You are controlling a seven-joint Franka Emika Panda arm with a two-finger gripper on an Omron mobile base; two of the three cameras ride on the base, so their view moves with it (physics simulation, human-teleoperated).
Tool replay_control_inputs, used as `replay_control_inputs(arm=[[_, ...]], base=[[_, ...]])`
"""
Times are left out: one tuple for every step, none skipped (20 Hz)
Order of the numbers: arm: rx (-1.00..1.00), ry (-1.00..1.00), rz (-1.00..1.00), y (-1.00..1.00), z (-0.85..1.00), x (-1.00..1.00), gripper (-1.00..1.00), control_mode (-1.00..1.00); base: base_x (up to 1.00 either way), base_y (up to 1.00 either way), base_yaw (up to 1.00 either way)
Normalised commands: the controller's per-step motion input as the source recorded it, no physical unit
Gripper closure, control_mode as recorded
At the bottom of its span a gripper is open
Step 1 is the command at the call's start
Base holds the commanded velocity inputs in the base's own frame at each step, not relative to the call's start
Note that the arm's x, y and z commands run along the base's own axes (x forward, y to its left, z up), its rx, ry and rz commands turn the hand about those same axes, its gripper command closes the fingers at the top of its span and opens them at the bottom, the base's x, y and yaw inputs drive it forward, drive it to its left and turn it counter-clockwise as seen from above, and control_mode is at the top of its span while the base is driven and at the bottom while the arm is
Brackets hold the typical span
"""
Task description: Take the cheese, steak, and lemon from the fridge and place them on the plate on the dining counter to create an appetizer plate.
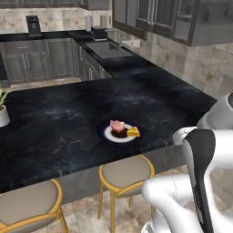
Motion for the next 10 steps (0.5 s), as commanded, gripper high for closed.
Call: replay_control_inputs(arm=[[0.00, 0.00, 0.00, 0.00, 0.00, 0.00, 1.00, 1.00], [0.00, 0.00, 0.00, 0.00, 0.00, 0.00, 1.00, 1.00], [0.00, 0.00, 0.00, 0.00, 0.00, 0.00, 1.00, 1.00], [0.00, 0.00, 0.00, 0.00, 0.00, 0.00, 1.00, 1.00], [0.00, 0.00, 0.00, 0.00, 0.00, 0.00, 1.00, 1.00], [0.00, 0.00, -0.09, 0.12, 0.00, 0.19, 1.00, -1.00], [0.00, 0.01, -0.03, 0.05, 0.00, 0.06, 1.00, -1.00], [0.00, 0.05, 0.00, 0.09, 0.00, 0.01, 1.00, -1.00], [0.00, 0.09, 0.00, 0.14, 0.00, 0.00, 1.00, -1.00], [0.00, 0.11, 0.00, 0.25, 0.00, 0.00, 1.00, -1.00]], base=[[0.45, 0.24, -0.11], [0.43, 0.23, -0.12], [0.34, 0.27, -0.09], [0.35, 0.20, -0.08], [0.29, 0.17, -0.09], [0.00, 0.00, 0.00], [0.00, 0.00, 0.00], [0.00, 0.00, 0.00], [0.00, 0.00, 0.00], [0.00, 0.00, 0.00]])
